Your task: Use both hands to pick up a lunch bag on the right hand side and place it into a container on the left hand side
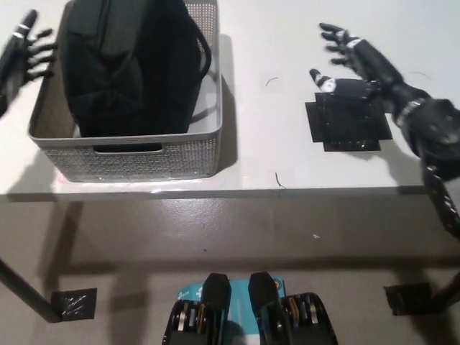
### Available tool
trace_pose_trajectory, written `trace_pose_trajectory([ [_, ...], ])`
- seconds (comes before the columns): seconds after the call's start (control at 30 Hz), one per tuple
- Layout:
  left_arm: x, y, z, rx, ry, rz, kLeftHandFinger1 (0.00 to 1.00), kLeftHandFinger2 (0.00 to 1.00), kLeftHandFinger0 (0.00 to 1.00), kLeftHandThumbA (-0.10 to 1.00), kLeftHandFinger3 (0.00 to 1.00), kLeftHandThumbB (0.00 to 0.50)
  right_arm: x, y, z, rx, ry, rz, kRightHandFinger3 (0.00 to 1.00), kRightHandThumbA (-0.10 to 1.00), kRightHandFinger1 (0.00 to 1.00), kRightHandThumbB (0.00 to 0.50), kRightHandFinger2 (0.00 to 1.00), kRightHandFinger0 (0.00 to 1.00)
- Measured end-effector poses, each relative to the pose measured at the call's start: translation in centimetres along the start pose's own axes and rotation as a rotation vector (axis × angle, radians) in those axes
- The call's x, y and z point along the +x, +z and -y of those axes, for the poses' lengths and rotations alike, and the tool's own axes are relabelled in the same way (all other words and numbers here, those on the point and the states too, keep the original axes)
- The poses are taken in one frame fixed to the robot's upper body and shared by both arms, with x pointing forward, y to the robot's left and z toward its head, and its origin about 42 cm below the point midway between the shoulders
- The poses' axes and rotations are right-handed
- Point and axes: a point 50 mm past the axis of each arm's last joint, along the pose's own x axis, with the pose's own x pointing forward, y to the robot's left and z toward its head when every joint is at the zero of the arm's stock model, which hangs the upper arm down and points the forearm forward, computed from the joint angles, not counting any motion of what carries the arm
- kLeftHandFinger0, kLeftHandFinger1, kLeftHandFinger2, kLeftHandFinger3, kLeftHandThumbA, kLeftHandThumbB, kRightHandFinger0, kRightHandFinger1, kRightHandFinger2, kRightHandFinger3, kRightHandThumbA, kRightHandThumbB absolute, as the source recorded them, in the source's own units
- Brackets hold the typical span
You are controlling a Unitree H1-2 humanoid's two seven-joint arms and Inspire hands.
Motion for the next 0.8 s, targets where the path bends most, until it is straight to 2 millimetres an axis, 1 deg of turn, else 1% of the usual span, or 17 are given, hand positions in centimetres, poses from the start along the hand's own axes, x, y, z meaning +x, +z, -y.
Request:
trace_pose_trajectory([
  [0.03, -0.7, 0.9, -0.8, 0.007, 0.014, 0.033, 1.0, 1.0, 1.0, 1.0, 1.0, 0.286, -0.7, 0.3, 0.2, 0.009, -0.009, 0.02, 1.0, 1.0, 1.0, 0.118, 1.0, 1.0],
  [0.07, -1.1, 1.6, -1.2, 0.012, 0.021, 0.059, 1.0, 1.0, 1.0, 1.0, 1.0, 0.305, -1.1, 0.3, 0.4, 0.019, -0.016, 0.03, 1.0, 1.0, 1.0, 0.122, 1.0, 1.0],
  [0.2, -2.7, 5.1, -1.6, 0.026, 0.03, 0.195, 1.0, 1.0, 1.0, 1.0, 1.0, 0.305, -2.5, 0.8, 0.4, 0.062, -0.034, 0.077, 1.0, 1.0, 1.0, 0.13, 1.0, 1.0],
  [0.23, -3.2, 6.0, -1.6, 0.032, 0.031, 0.231, 1.0, 1.0, 1.0, 1.0, 1.0, 0.316, -2.8, 1.0, 0.3, 0.072, -0.035, 0.088, 1.0, 1.0, 1.0, 0.132, 1.0, 1.0],
  [0.27, -3.8, 7.1, -1.5, 0.039, 0.029, 0.271, 1.0, 1.0, 1.0, 1.0, 1.0, 0.3, -3.2, 1.2, 0.1, 0.082, -0.036, 0.104, 1.0, 1.0, 1.0, 0.125, 1.0, 1.0],
  [0.3, -4.0, 7.6, -1.4, 0.042, 0.027, 0.288, 1.0, 1.0, 1.0, 1.0, 1.0, 0.317, -3.3, 1.3, 0.0, 0.085, -0.036, 0.109, 1.0, 1.0, 1.0, 0.133, 1.0, 1.0],
  [0.37, -5.2, 9.5, -1.1, 0.054, 0.023, 0.362, 1.0, 1.0, 1.0, 1.0, 1.0, 0.314, -4.2, 1.4, -0.2, 0.104, -0.039, 0.129, 1.0, 1.0, 1.0, 0.135, 1.0, 1.0],
  [0.4, -5.5, 9.9, -1.0, 0.055, 0.022, 0.381, 1.0, 1.0, 1.0, 1.0, 1.0, 0.327, -4.4, 1.4, -0.3, 0.108, -0.039, 0.131, 1.0, 1.0, 1.0, 0.119, 1.0, 1.0],
  [0.43, -6.2, 10.5, -0.9, 0.058, 0.021, 0.413, 1.0, 1.0, 1.0, 1.0, 1.0, 0.345, -4.9, 1.4, -0.4, 0.114, -0.04, 0.141, 1.0, 1.0, 1.0, 0.13, 1.0, 1.0],
  [0.47, -6.6, 10.9, -0.8, 0.059, 0.019, 0.431, 1.0, 1.0, 1.0, 1.0, 1.0, 0.348, -5.2, 1.4, -0.5, 0.117, -0.04, 0.144, 1.0, 1.0, 1.0, 0.13, 1.0, 1.0],
  [0.5, -7.4, 11.4, -0.5, 0.063, 0.015, 0.462, 1.0, 1.0, 1.0, 1.0, 1.0, 0.329, -5.9, 1.1, -0.8, 0.124, -0.04, 0.145, 1.0, 1.0, 1.0, 0.15, 1.0, 1.0],
  [0.57, -9.2, 11.6, 0.0, 0.065, 0.007, 0.503, 1.0, 1.0, 1.0, 1.0, 1.0, 0.323, -7.2, 0.6, -1.3, 0.138, -0.038, 0.147, 1.0, 1.0, 1.0, 0.153, 1.0, 1.0],
  [0.63, -11.0, 11.2, 0.6, 0.06, 0.001, 0.533, 1.0, 1.0, 1.0, 1.0, 1.0, 0.303, -8.7, 0.2, -1.9, 0.154, -0.036, 0.156, 1.0, 1.0, 1.0, 0.122, 1.0, 1.0],
  [0.7, -13.0, 10.1, 1.3, 0.054, -0.007, 0.544, 1.0, 1.0, 1.0, 1.0, 1.0, 0.272, -10.5, -0.3, -2.7, 0.176, -0.034, 0.164, 1.0, 1.0, 1.0, 0.125, 1.0, 1.0],
  [0.73, -14.0, 9.6, 1.7, 0.051, -0.015, 0.552, 1.0, 1.0, 1.0, 1.0, 1.0, 0.287, -11.4, -0.6, -3.1, 0.187, -0.034, 0.168, 1.0, 1.0, 1.0, 0.125, 1.0, 1.0],
  [0.77, -15.2, 8.7, 2.4, 0.04, -0.026, 0.549, 1.0, 1.0, 1.0, 1.0, 1.0, 0.279, -12.8, -0.9, -3.8, 0.205, -0.034, 0.174, 1.0, 1.0, 1.0, 0.15, 1.0, 1.0],
  [0.8, -16.2, 7.7, 3.2, 0.027, -0.039, 0.539, 1.0, 1.0, 1.0, 1.0, 1.0, 0.278, -13.8, -1.1, -4.2, 0.217, -0.037, 0.178, 1.0, 1.0, 1.0, 0.15, 1.0, 1.0],
])
